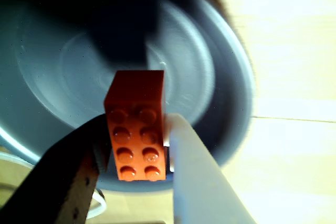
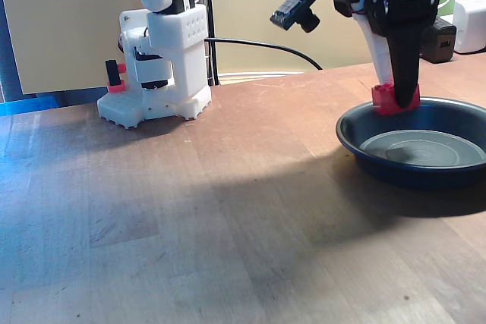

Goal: Grasp a lego block and put it in the bin.

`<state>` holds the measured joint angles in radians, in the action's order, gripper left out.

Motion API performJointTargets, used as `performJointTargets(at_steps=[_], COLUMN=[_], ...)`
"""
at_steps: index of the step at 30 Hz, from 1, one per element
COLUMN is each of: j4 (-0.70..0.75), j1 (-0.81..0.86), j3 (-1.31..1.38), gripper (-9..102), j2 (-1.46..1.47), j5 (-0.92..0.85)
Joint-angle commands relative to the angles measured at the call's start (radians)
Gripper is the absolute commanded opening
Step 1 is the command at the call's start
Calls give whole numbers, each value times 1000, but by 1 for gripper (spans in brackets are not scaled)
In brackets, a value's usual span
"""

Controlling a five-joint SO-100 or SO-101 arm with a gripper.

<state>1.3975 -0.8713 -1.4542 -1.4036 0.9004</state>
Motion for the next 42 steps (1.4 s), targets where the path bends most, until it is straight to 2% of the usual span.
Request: performJointTargets(at_steps=[1,9,17,22,25,31,36,42], j4=[3,5,0,3,3,8,67,117], j1=[0,38,41,57,61,61,83,101], j3=[94,213,224,213,212,210,221,210], gripper=[0,0,1,15,19,19,19,3], j2=[32,155,184,176,176,175,172,106], j5=[6,-6,-11,-63,-74,-74,-117,-156])
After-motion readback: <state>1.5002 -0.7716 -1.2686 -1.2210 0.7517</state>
